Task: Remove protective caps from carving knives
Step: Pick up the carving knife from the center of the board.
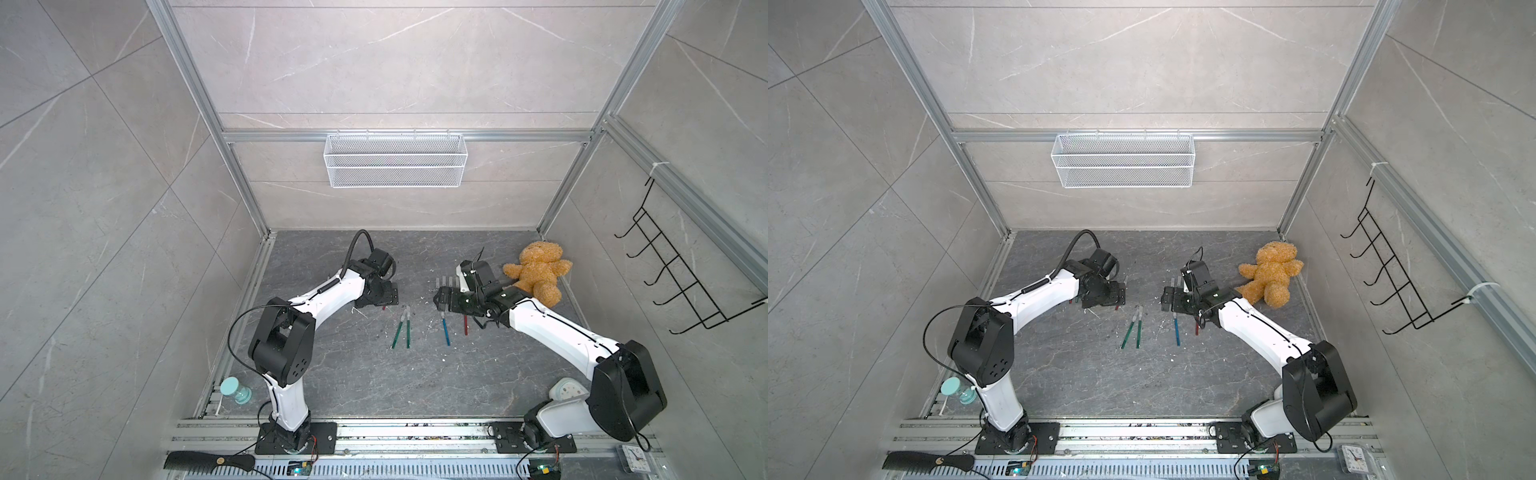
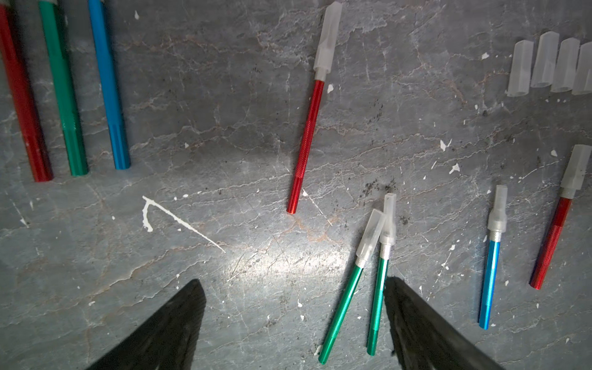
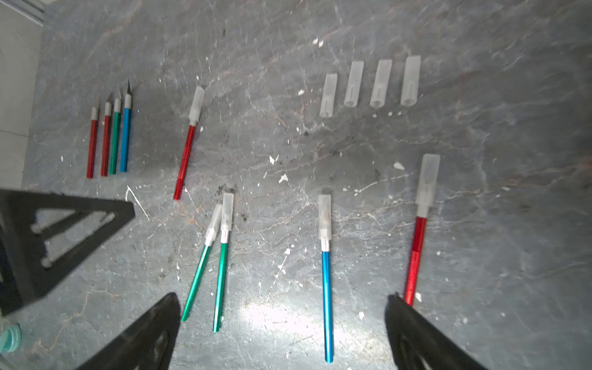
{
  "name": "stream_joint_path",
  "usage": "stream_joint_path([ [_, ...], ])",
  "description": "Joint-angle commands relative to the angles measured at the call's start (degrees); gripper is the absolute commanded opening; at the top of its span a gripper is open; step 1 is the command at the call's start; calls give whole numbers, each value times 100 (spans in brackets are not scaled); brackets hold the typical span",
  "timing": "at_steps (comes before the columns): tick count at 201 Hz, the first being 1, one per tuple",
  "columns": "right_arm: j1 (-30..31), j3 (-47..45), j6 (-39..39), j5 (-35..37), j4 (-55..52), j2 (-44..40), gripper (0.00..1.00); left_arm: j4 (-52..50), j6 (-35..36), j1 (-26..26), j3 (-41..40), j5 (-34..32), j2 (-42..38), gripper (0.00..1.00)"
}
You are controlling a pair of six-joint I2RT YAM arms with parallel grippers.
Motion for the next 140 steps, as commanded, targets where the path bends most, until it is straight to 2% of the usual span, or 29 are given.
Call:
stream_joint_path([
  [1,53,-418,150,-99,797,-246,100,-204,173,-14,262,-73,180,89],
  [37,108,-1047,285,-20,1609,-482,99,-248,311,-14,442,-250,536,83],
  [81,167,-1115,366,79,1680,-447,99,-232,479,-14,770,-317,944,77],
  [140,205,-1180,433,56,1808,-430,100,-263,620,-14,1143,-286,1415,62],
])
